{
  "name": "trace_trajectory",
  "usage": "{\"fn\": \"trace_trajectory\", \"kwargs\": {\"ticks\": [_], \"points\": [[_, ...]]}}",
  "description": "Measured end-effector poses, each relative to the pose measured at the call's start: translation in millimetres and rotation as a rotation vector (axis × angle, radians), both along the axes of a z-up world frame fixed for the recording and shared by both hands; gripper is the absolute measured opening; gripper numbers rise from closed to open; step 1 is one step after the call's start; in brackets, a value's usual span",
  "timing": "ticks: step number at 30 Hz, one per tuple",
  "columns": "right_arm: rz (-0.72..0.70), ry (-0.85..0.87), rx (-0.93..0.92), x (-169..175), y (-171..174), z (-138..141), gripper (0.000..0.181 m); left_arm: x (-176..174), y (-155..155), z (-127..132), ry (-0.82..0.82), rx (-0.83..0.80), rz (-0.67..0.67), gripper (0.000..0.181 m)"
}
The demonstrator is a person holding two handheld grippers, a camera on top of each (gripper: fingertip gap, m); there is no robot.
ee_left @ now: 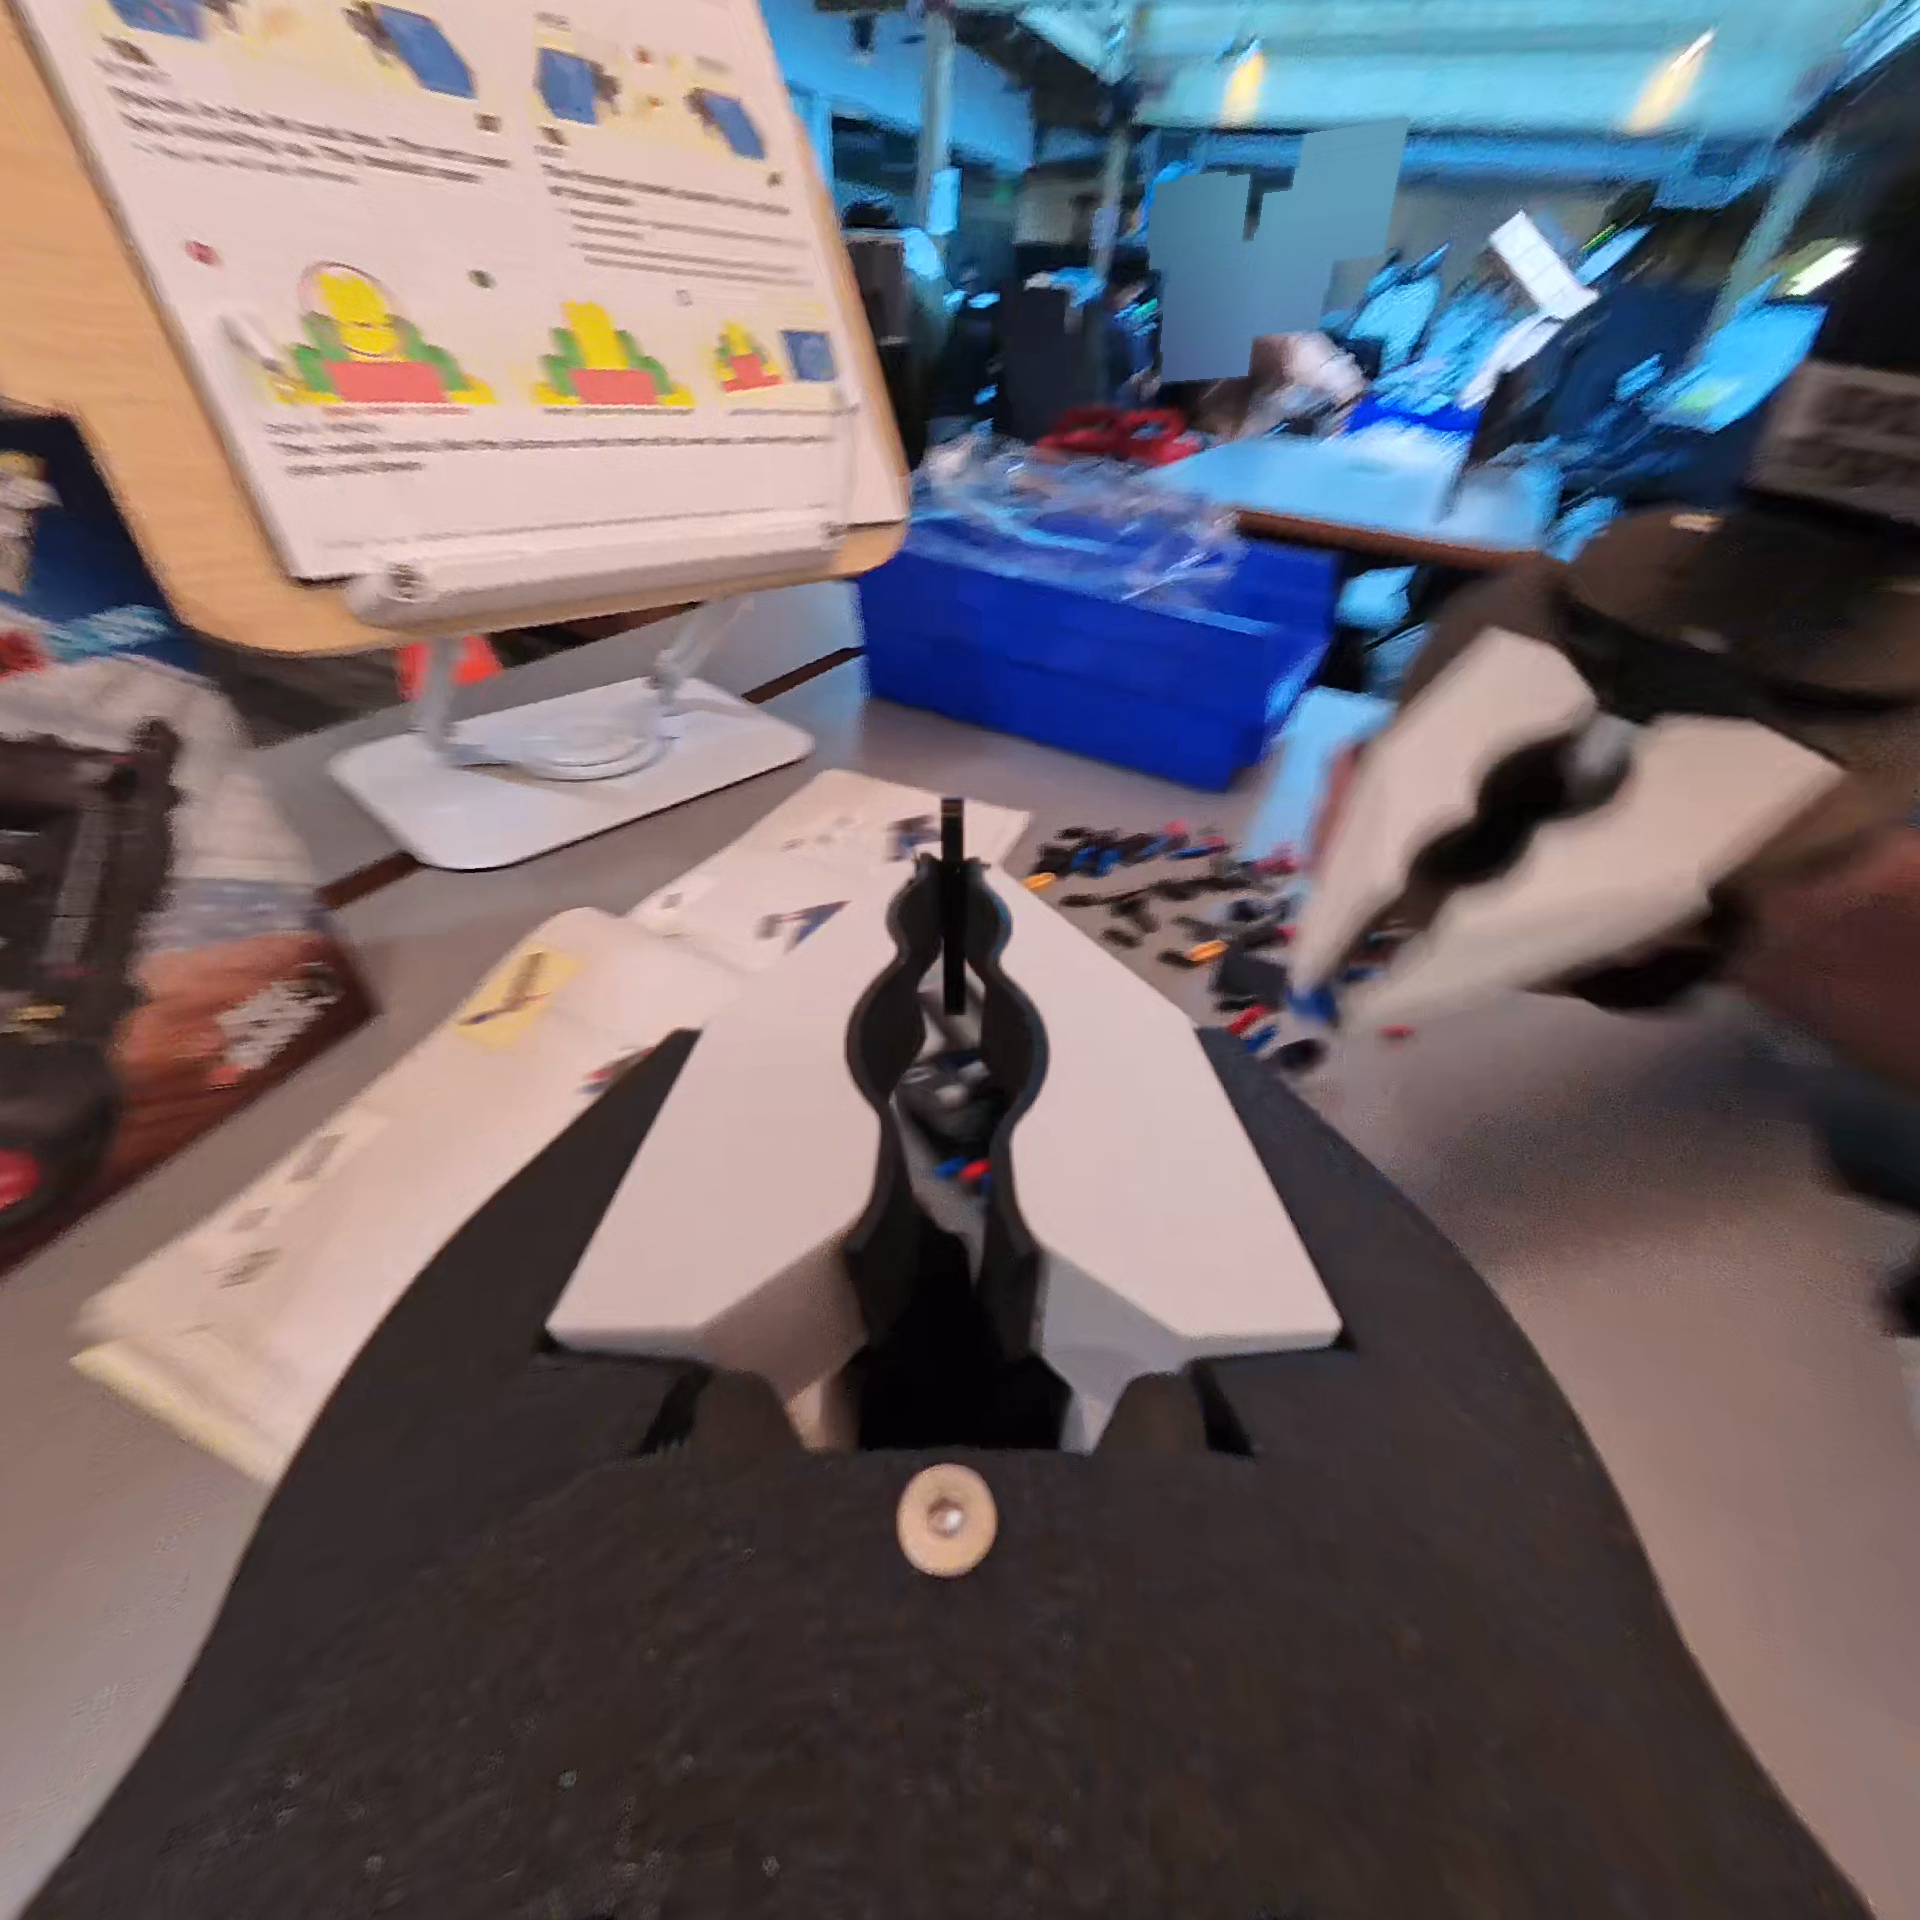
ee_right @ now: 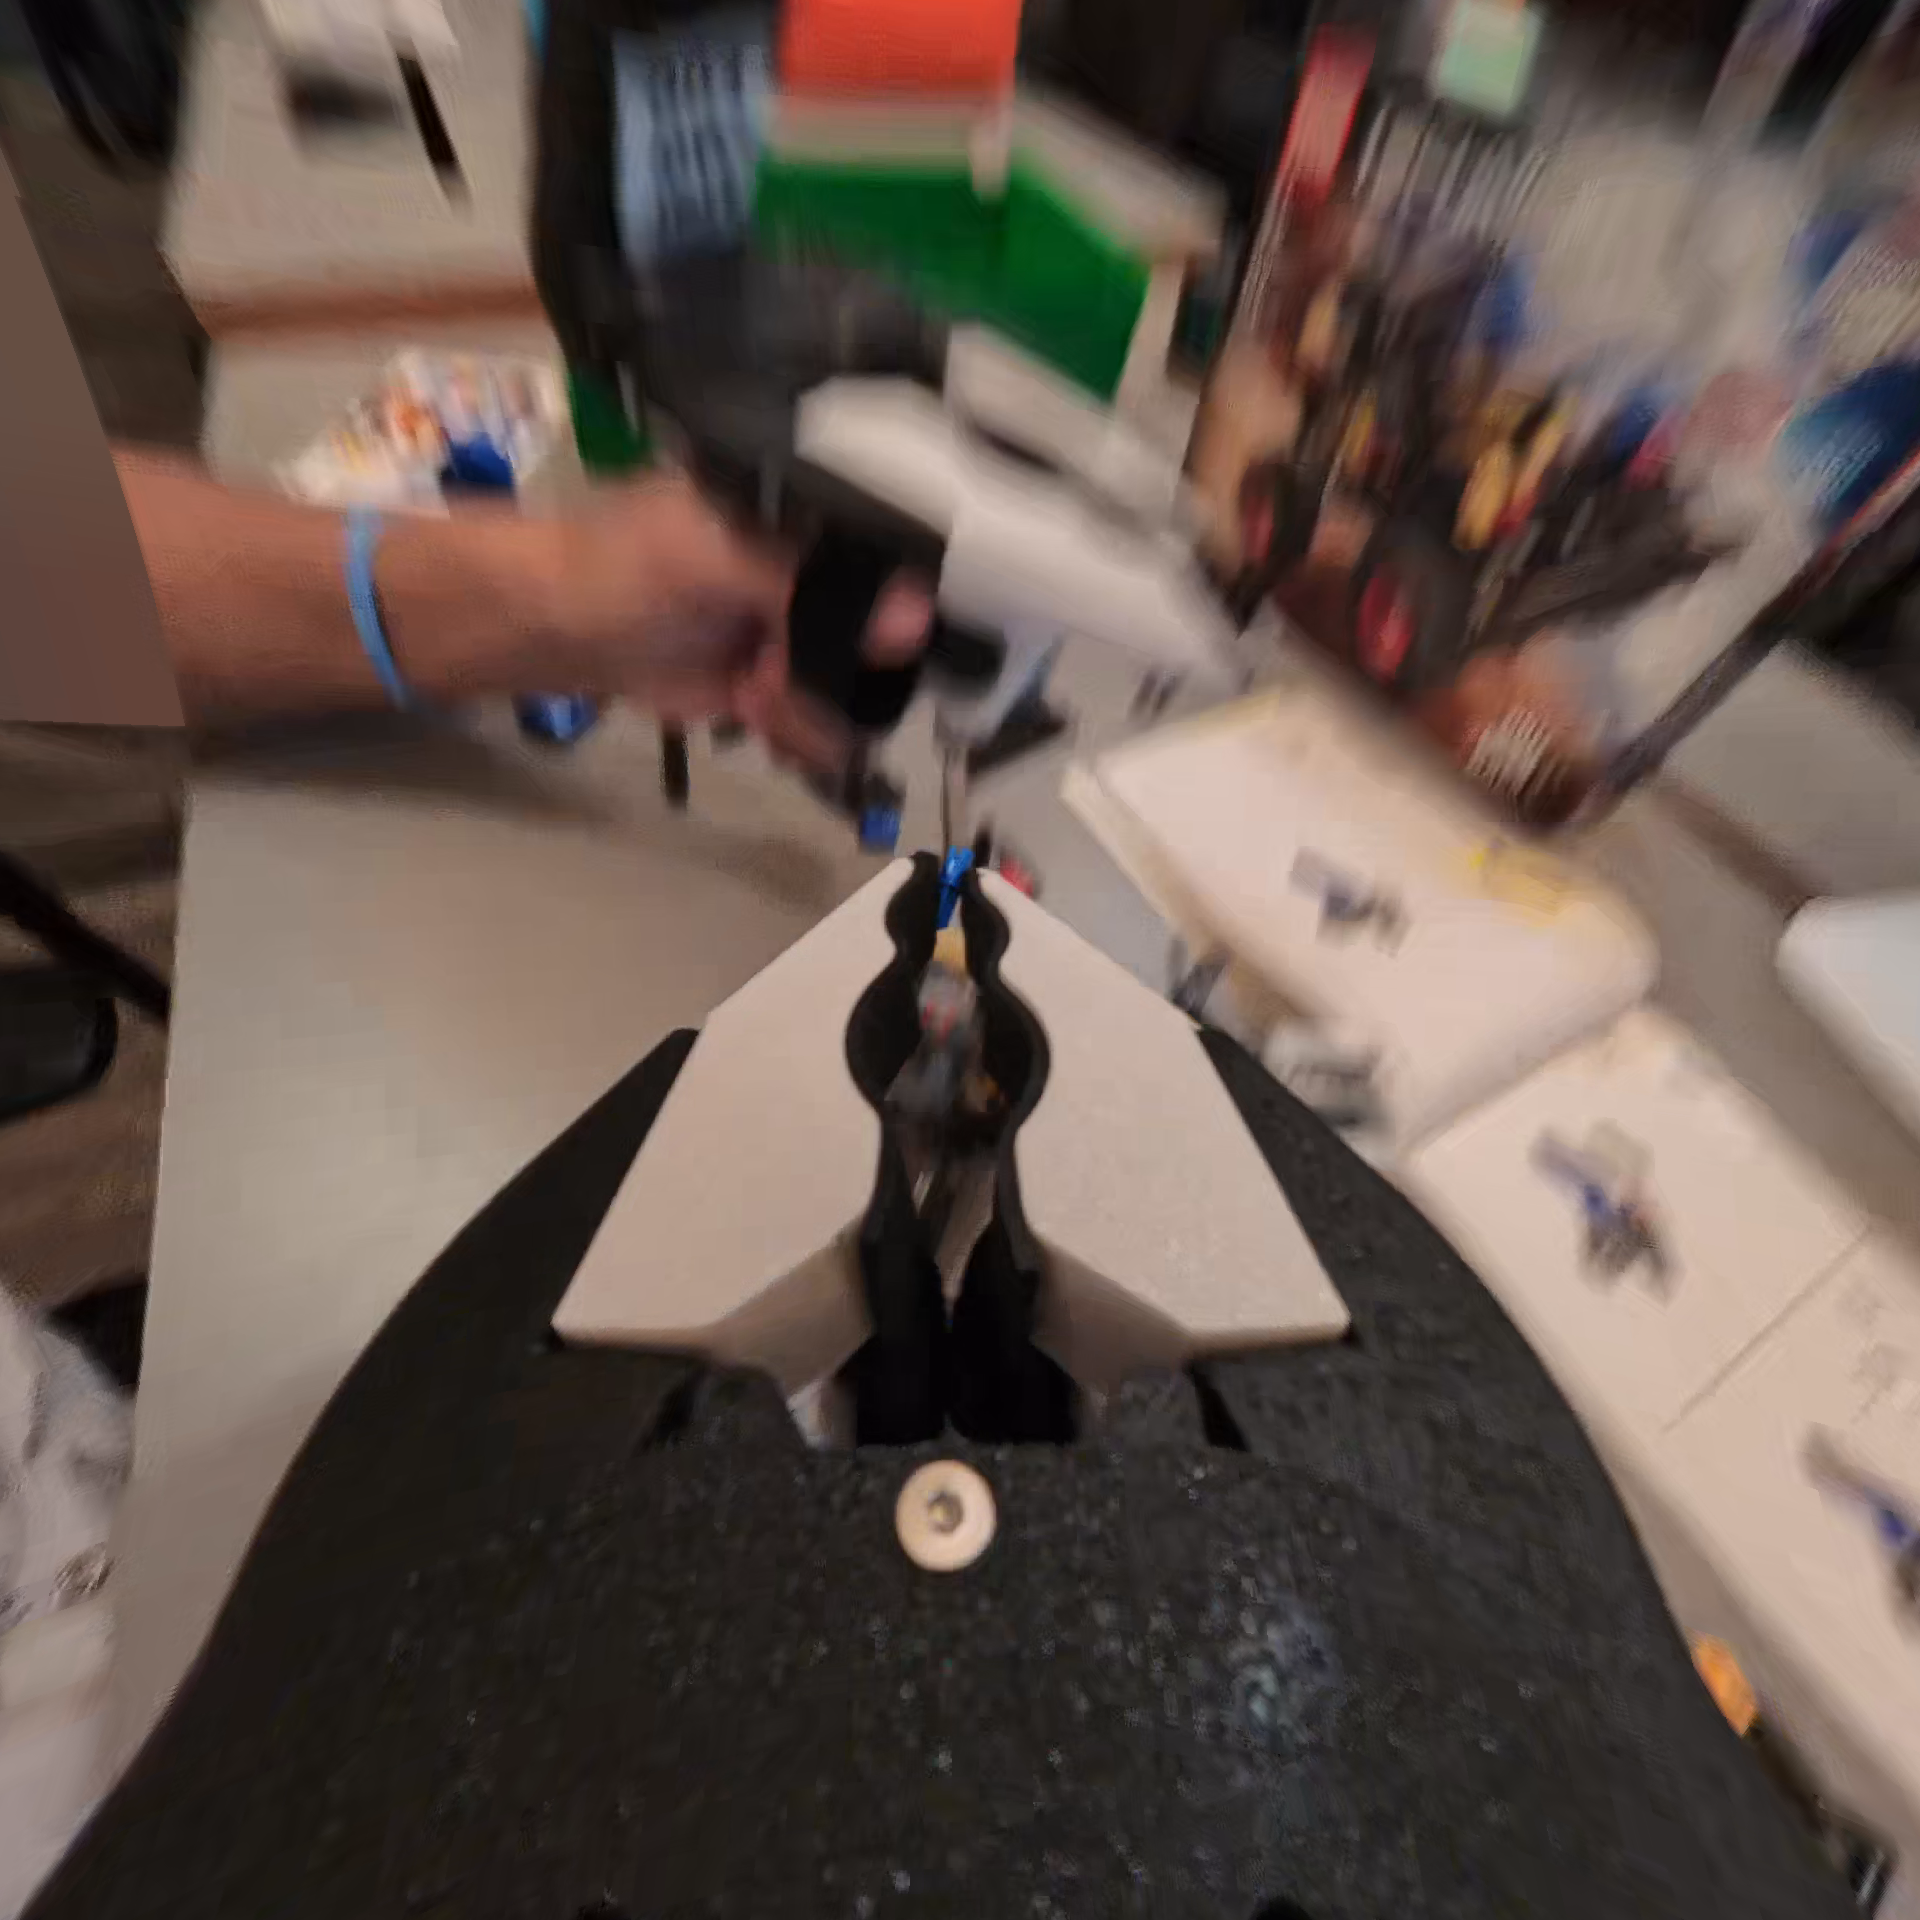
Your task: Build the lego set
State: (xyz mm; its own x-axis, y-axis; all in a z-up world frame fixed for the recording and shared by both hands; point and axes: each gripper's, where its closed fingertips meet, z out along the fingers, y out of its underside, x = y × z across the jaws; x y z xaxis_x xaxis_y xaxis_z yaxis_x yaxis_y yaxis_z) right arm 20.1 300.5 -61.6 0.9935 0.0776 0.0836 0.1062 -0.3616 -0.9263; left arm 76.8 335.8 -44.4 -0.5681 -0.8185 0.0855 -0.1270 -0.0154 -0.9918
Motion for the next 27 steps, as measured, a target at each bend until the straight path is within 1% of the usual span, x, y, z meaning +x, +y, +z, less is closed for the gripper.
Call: {"fn": "trace_trajectory", "kwargs": {"ticks": [1, 2, 3, 4, 5, 7, 10, 12, 14, 20, 22, 24, 27], "points": [[0.056, -0.023, 0.111, 2.0, 4.2, 29.0, 0.003, -5.7, -7.5, 5.1, 0.024, -0.081, -0.067, 0.000], [0.120, -0.059, 0.219, 2.9, 6.8, 53.2, 0.003, -11.0, -13.7, 10.5, 0.055, -0.171, -0.132, 0.000], [0.167, -0.077, 0.307, 5.2, 8.7, 70.4, 0.003, -17.4, -21.1, 14.6, 0.095, -0.253, -0.210, 0.001], [0.206, -0.054, 0.342, 6.9, 11.7, 78.5, 0.004, -23.9, -28.5, 17.2, 0.137, -0.318, -0.287, 0.001], [0.233, -0.020, 0.337, 8.7, 16.0, 78.9, 0.003, -27.7, -32.6, 19.6, 0.158, -0.366, -0.330, 0.001], [0.253, -0.011, 0.350, 12.2, 22.0, 72.9, 0.003, -33.9, -39.6, 21.6, 0.186, -0.418, -0.400, 0.001], [0.272, 0.044, 0.352, 8.9, 23.0, 57.9, 0.003, -33.2, -40.4, 20.9, 0.222, -0.476, -0.419, 0.001], [0.242, 0.004, 0.335, 11.8, 23.8, 49.4, 0.003, -29.9, -38.2, 17.2, 0.246, -0.494, -0.408, 0.001], [0.211, -0.032, 0.323, 16.4, 23.8, 46.4, 0.004, -28.1, -35.9, 15.9, 0.257, -0.521, -0.411, 0.001], [0.177, -0.003, 0.334, 27.7, 19.6, 42.4, 0.003, -26.0, -30.9, 16.0, 0.259, -0.534, -0.402, 0.000], [0.186, 0.026, 0.332, 28.4, 18.1, 41.8, 0.003, -25.9, -31.6, 15.3, 0.264, -0.538, -0.407, 0.000], [0.177, 0.039, 0.323, 30.2, 18.3, 40.2, 0.003, -24.9, -33.9, 9.5, 0.274, -0.501, -0.396, 0.001], [0.168, 0.033, 0.290, 31.5, 18.7, 37.2, 0.003, -21.6, -32.8, 4.3, 0.244, -0.417, -0.345, 0.001]]}}
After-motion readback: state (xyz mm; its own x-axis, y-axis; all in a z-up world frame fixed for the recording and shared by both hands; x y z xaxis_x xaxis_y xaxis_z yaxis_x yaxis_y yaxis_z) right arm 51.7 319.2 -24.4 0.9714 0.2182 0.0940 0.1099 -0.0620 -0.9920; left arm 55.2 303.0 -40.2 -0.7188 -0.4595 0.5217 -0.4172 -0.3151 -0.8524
